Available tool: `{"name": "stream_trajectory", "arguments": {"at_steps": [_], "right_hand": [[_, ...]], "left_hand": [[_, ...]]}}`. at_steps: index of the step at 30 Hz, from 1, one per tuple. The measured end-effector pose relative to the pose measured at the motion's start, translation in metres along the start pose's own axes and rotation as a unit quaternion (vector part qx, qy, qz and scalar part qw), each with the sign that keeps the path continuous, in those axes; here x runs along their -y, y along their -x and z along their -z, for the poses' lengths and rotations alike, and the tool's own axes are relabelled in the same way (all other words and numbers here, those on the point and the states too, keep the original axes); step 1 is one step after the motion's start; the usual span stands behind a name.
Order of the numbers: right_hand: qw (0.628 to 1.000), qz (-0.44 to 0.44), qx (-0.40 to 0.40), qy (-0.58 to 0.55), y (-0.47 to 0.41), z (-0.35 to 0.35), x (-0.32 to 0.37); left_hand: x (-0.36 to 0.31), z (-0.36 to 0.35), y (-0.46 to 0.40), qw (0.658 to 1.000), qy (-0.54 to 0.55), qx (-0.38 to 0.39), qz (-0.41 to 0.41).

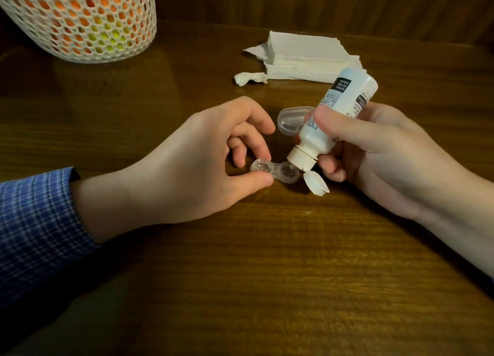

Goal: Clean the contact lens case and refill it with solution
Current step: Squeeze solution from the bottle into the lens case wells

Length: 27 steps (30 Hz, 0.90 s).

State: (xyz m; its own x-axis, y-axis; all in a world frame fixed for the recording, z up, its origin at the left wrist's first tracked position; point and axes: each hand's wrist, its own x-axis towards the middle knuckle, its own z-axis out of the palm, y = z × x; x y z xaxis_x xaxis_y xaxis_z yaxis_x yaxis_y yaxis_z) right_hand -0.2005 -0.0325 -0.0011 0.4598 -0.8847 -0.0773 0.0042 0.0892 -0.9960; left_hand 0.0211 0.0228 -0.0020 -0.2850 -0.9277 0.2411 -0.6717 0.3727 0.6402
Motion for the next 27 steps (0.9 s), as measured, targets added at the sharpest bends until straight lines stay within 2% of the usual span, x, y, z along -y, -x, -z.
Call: {"name": "stream_trajectory", "arguments": {"at_steps": [27], "right_hand": [[1.000,-0.008,0.010,-0.002,0.0019,0.0006,0.0025]], "left_hand": [[-0.0021,0.0017,0.0003,1.000,0.006,0.002,0.007]]}}
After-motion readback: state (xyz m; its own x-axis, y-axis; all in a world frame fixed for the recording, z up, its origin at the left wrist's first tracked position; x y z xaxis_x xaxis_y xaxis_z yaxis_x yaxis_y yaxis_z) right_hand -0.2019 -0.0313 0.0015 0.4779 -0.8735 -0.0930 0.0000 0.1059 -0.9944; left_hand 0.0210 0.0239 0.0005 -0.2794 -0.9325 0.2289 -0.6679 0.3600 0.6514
